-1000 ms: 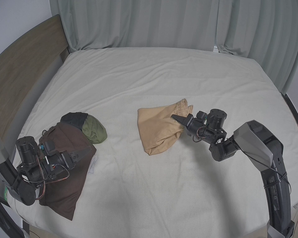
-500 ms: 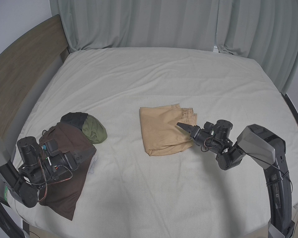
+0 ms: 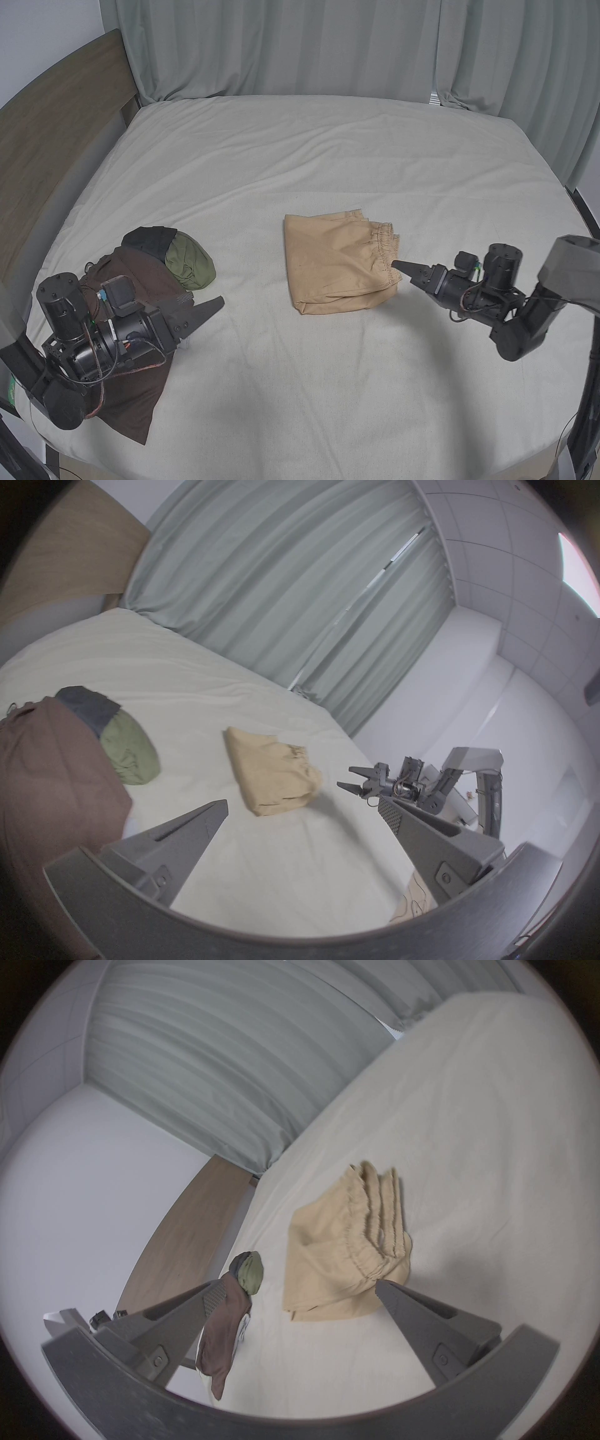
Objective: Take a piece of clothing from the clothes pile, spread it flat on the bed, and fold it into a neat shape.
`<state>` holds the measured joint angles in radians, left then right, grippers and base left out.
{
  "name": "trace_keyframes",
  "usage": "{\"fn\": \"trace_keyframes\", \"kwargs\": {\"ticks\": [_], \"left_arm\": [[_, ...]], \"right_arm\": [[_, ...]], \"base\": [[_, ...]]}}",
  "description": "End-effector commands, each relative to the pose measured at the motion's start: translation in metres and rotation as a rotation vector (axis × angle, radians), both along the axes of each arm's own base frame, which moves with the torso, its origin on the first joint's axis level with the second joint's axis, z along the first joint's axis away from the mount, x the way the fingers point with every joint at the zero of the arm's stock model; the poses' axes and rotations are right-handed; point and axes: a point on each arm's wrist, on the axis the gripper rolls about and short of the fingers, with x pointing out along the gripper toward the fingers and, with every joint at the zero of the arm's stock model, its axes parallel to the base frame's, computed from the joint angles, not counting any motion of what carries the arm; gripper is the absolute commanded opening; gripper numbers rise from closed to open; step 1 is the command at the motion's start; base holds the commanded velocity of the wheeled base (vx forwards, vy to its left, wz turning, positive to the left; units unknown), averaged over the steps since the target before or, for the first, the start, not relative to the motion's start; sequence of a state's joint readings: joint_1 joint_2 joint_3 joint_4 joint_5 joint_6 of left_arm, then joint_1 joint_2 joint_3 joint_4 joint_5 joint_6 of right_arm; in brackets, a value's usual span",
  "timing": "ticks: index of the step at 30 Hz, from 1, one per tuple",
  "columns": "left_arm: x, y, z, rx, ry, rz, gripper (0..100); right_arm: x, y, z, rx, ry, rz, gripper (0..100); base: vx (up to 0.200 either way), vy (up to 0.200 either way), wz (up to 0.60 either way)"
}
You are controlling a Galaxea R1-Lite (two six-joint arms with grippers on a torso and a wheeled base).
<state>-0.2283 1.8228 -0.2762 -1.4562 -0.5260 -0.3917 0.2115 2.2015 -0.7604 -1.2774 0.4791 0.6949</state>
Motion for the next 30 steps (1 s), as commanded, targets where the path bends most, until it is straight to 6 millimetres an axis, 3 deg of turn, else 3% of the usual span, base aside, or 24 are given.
{"fn": "trace_keyframes", "kwargs": {"ticks": [1, 2, 4, 6, 9, 10, 11, 17, 20, 23, 25, 30], "left_arm": [[-0.057, -0.036, 0.026, -0.048, -0.134, -0.328, 100], [-0.062, -0.037, 0.027, -0.051, -0.139, -0.347, 100], [-0.088, -0.040, 0.041, -0.079, -0.196, -0.424, 100], [-0.105, -0.038, 0.048, -0.094, -0.238, -0.461, 100], [-0.132, -0.024, 0.053, -0.116, -0.284, -0.466, 100], [-0.134, -0.023, 0.053, -0.115, -0.286, -0.461, 100], [-0.143, -0.015, 0.055, -0.114, -0.301, -0.412, 100], [-0.177, 0.026, 0.063, -0.102, -0.353, -0.152, 100], [-0.198, 0.042, 0.058, -0.085, -0.369, -0.043, 100], [-0.221, 0.052, 0.049, -0.074, -0.385, 0.031, 100], [-0.235, 0.056, 0.041, -0.069, -0.401, 0.071, 100], [-0.263, 0.059, 0.004, 0.012, -0.363, 0.241, 100]], "right_arm": [[-0.134, -0.032, 0.092, -0.151, -0.321, 0.001, 100], [-0.140, -0.035, 0.093, -0.170, -0.340, -0.007, 100], [-0.172, -0.057, 0.102, -0.285, -0.464, -0.083, 100], [-0.197, -0.066, 0.110, -0.322, -0.544, -0.124, 100], [-0.240, -0.072, 0.124, -0.319, -0.675, -0.175, 100], [-0.244, -0.073, 0.124, -0.320, -0.685, -0.180, 100], [-0.267, -0.075, 0.124, -0.326, -0.737, -0.208, 100], [-0.337, -0.076, 0.108, -0.306, -0.824, -0.162, 100], [-0.368, -0.077, 0.085, -0.300, -0.812, -0.121, 100], [-0.389, -0.078, 0.052, -0.322, -0.749, -0.120, 100], [-0.391, -0.078, 0.035, -0.381, -0.661, -0.178, 100], [-0.386, -0.087, 0.019, -0.613, -0.455, -0.584, 100]], "base": [[0.000, 0.000, 0.00], [0.000, 0.000, 0.00], [0.000, 0.000, 0.00], [0.000, 0.000, 0.00], [0.000, 0.000, 0.00], [0.000, 0.000, 0.00], [0.000, 0.000, 0.00], [0.000, 0.000, 0.00], [0.000, 0.000, 0.00], [0.000, 0.000, 0.00], [0.000, 0.000, 0.00], [0.000, 0.000, 0.00]]}}
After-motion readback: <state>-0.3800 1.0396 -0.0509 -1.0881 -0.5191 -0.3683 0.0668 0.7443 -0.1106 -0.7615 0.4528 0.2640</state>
